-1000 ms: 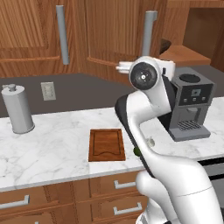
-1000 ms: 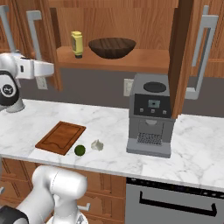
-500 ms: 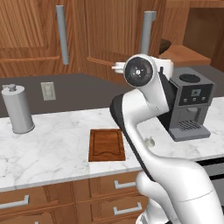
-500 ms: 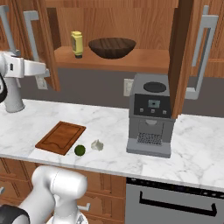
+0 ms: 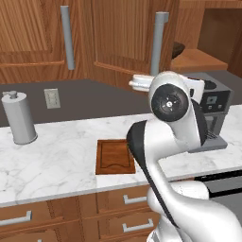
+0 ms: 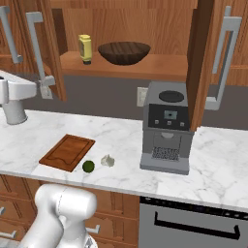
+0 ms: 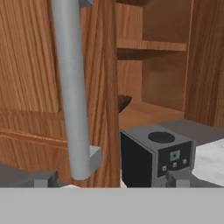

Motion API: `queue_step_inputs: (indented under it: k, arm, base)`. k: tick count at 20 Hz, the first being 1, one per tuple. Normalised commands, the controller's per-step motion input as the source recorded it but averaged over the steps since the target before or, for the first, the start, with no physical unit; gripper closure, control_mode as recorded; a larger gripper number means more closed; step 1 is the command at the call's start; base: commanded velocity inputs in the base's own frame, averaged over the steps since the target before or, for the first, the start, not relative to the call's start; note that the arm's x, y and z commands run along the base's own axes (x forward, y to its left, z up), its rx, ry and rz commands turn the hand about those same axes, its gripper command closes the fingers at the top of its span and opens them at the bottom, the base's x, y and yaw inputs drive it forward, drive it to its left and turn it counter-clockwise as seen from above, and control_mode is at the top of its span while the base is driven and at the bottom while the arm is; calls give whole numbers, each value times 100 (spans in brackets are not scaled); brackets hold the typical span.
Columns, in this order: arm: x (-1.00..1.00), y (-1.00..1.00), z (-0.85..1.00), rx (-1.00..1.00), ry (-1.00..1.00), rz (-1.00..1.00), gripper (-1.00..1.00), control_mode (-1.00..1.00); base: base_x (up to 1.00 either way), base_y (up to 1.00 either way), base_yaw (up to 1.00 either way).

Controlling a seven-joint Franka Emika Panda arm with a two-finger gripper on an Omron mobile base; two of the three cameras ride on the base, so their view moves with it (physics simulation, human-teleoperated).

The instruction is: Open the cabinet. Place the bowl and condiment on the counter. Then place the lime and garlic on the cutting board.

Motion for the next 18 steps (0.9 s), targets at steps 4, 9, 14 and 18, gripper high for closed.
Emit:
queue_step_inputs:
  k: [4, 9, 14, 18]
  arm:
    - [-60, -35, 0, 12, -3, 5, -100, -100]
    - [-50, -39, 0, 13, 0, 10, -100, -100]
    - [-20, -46, 0, 15, 0, 16, -100, -100]
    - [0, -54, 0, 19, 0, 25, -100, -100]
  base:
    - [0, 0, 0]
    - [0, 0, 0]
    - [0, 0, 0]
    - [0, 0, 0]
